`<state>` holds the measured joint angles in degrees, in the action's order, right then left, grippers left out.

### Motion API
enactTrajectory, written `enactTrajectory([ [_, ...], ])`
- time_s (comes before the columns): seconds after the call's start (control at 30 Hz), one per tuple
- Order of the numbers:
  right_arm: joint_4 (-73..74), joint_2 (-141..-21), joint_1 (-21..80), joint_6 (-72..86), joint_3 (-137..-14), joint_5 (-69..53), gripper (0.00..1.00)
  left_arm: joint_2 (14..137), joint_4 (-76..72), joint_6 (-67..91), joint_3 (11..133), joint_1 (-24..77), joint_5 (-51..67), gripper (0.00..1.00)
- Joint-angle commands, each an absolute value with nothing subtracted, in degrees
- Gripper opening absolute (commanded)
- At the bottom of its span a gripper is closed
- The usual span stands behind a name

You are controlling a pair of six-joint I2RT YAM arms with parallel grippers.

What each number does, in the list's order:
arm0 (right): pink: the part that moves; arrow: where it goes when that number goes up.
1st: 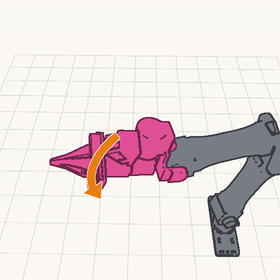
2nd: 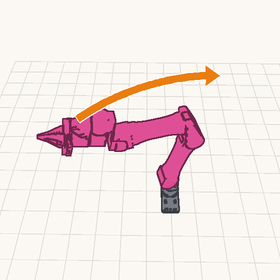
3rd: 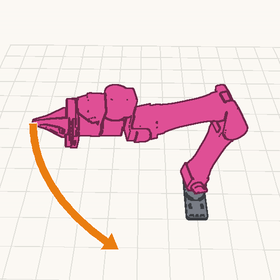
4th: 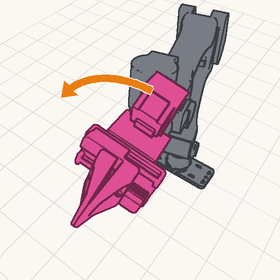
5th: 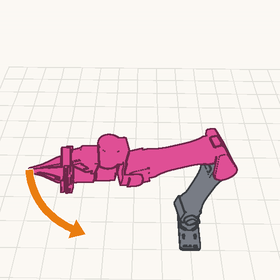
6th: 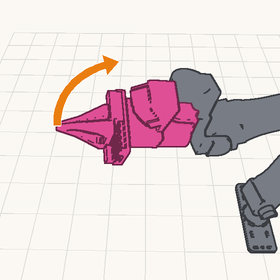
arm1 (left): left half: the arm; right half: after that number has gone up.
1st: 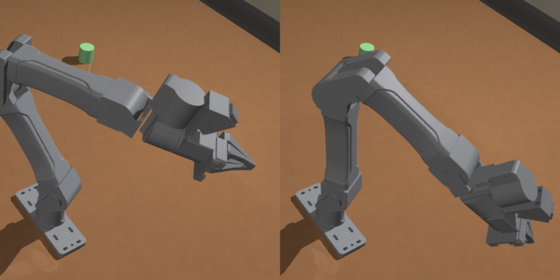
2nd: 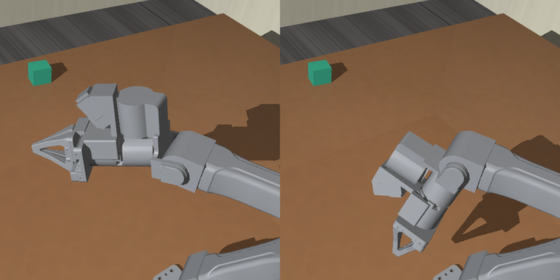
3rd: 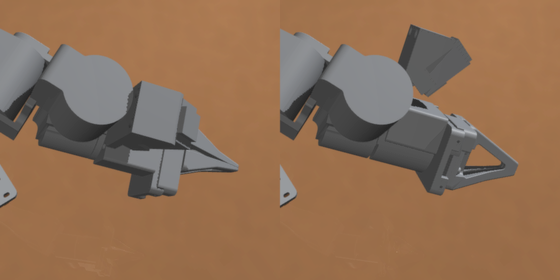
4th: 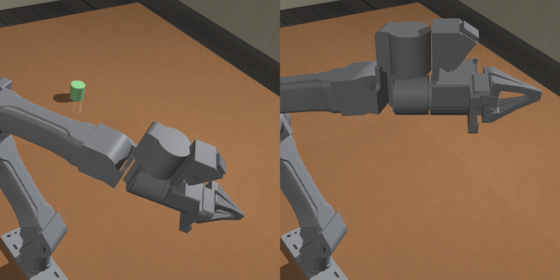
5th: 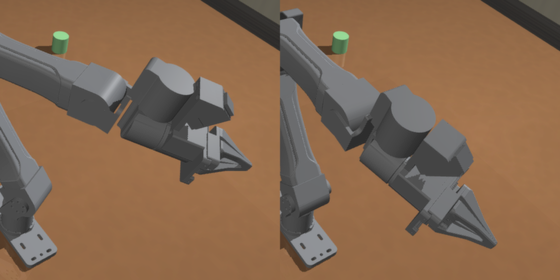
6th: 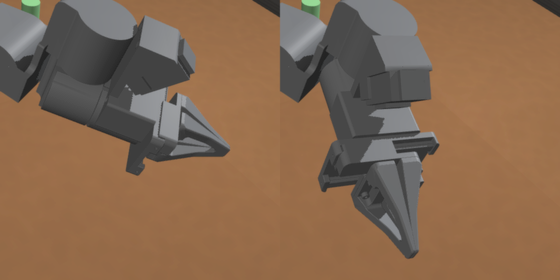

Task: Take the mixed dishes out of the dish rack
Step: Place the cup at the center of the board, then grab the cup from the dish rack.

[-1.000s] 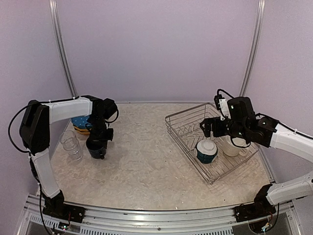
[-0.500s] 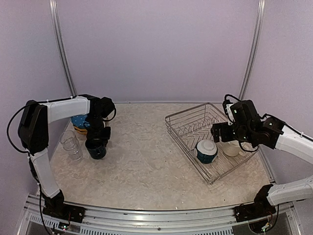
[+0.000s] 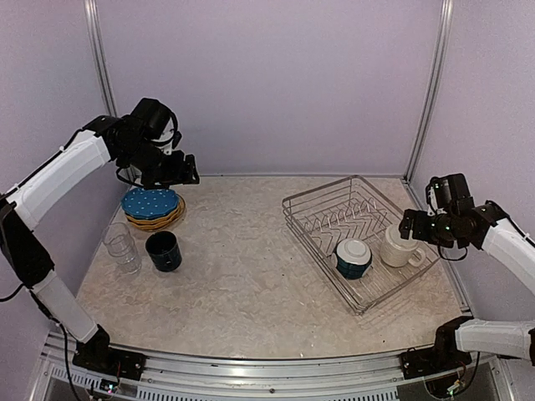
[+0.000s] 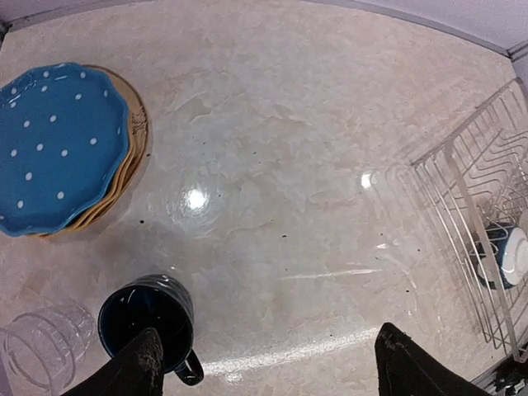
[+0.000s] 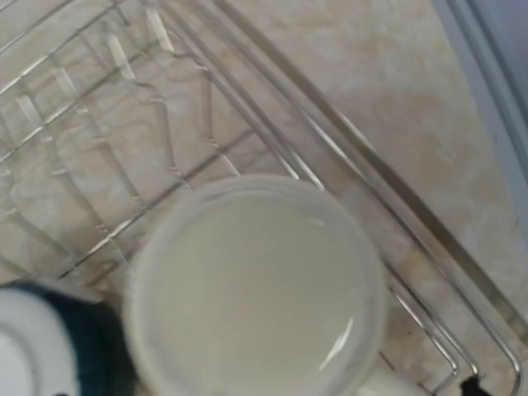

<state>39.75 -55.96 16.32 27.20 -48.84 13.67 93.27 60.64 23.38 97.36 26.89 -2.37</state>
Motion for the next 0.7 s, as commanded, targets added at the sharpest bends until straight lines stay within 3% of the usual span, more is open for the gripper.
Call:
enactTrajectory([
  [0.0,32.4,-57.6,7.3,25.4,-44.7,-2.5,1.0,89.7,52.4,18.9,97.2,27.5,9.2,0.9],
  [0.1,28.1,-59.6,3.9,25.0,-43.8,-7.8,1.0,86.1,46.6,17.5,92.2,27.4,13.5,0.99],
  [0.27,25.2,-62.8,2.2,25.5,-43.3,-10.2,1.0,80.2,40.4,16.1,84.5,27.1,17.0,0.99],
  [0.67,27.8,-62.0,0.5,29.0,-40.6,-10.4,1.0,77.9,39.9,16.0,81.3,27.0,17.8,0.99],
])
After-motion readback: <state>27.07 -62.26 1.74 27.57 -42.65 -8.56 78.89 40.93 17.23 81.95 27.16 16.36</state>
